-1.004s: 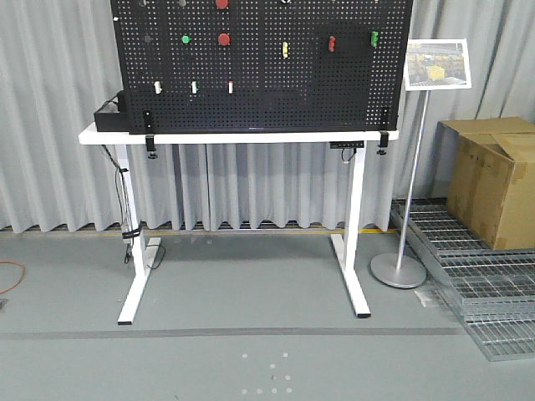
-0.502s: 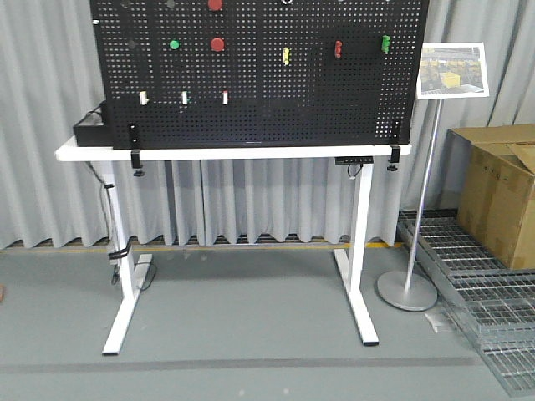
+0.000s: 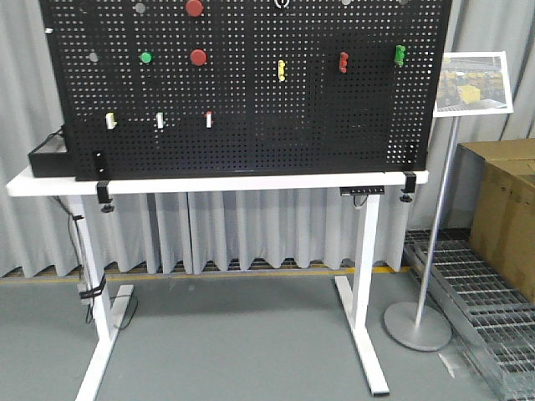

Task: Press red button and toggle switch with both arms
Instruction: 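Drive the base forward up to the black pegboard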

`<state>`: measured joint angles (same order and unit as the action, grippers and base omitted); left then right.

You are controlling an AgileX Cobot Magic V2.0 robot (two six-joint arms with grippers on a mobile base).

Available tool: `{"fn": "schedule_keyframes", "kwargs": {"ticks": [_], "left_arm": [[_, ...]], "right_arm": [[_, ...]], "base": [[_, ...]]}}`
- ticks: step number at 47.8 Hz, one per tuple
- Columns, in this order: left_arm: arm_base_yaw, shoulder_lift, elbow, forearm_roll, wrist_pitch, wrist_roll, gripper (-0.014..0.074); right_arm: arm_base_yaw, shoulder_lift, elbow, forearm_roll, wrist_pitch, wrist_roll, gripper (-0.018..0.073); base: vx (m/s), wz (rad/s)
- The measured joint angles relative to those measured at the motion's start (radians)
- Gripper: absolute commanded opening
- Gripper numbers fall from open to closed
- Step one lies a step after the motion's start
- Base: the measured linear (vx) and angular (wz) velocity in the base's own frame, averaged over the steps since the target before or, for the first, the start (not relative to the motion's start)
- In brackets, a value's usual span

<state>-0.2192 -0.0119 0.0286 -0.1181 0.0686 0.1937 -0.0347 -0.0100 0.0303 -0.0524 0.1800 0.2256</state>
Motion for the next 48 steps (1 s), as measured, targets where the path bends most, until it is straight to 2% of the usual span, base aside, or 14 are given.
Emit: {"fn": "schedule_keyframes", "kwargs": {"ticks": [48], "left_arm": [[0.000,0.000,0.000,0.000,0.001,0.000,0.0002]], "right_arm": [[0.000,0.000,0.000,0.000,0.000,0.000,-0.0003]], "base": [[0.44,0.03]]}}
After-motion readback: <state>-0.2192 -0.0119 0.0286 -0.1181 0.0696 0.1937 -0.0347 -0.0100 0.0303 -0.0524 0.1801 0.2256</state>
